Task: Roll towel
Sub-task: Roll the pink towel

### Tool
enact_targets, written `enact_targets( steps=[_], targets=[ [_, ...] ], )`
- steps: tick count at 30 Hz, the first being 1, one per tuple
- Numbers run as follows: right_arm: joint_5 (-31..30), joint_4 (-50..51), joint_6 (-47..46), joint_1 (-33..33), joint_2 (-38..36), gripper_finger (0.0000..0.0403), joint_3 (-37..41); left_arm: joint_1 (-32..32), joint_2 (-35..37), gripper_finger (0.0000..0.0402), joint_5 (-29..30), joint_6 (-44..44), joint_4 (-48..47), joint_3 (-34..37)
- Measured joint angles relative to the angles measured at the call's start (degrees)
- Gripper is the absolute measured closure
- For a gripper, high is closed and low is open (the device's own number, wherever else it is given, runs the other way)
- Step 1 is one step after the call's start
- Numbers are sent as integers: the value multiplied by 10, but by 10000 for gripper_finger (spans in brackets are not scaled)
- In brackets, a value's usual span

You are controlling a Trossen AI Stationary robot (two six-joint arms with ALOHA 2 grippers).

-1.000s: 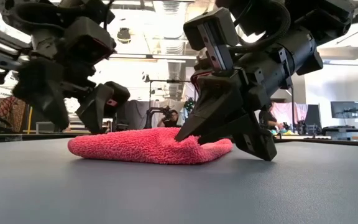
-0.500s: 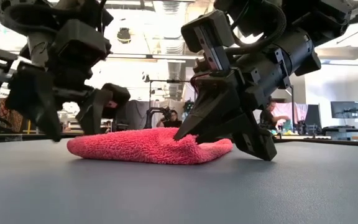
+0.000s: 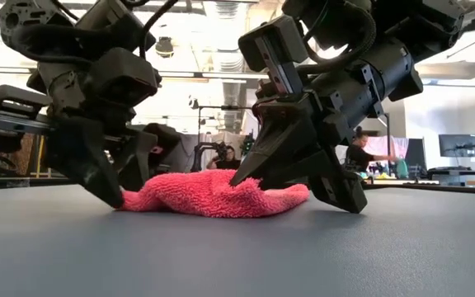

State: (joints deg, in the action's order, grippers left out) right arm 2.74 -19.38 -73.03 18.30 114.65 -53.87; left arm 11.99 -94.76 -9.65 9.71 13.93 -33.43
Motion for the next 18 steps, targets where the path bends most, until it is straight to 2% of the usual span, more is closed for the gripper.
enact_targets(
  steps=[3, 5, 13, 18],
  targets=[
    [1, 0, -1, 0, 0, 381, 0, -5, 0, 353, 12, -24, -20, -1],
    [1, 0, -1, 0, 0, 381, 0, -14, 0, 387, -2, -48, -26, -1],
    [4, -2, -35, -1, 0, 381, 0, -83, -1, 400, -195, -129, -45, 1],
    [4, -2, -50, -2, 0, 381, 0, -133, -1, 401, -298, -217, -48, 1]
  ],
)
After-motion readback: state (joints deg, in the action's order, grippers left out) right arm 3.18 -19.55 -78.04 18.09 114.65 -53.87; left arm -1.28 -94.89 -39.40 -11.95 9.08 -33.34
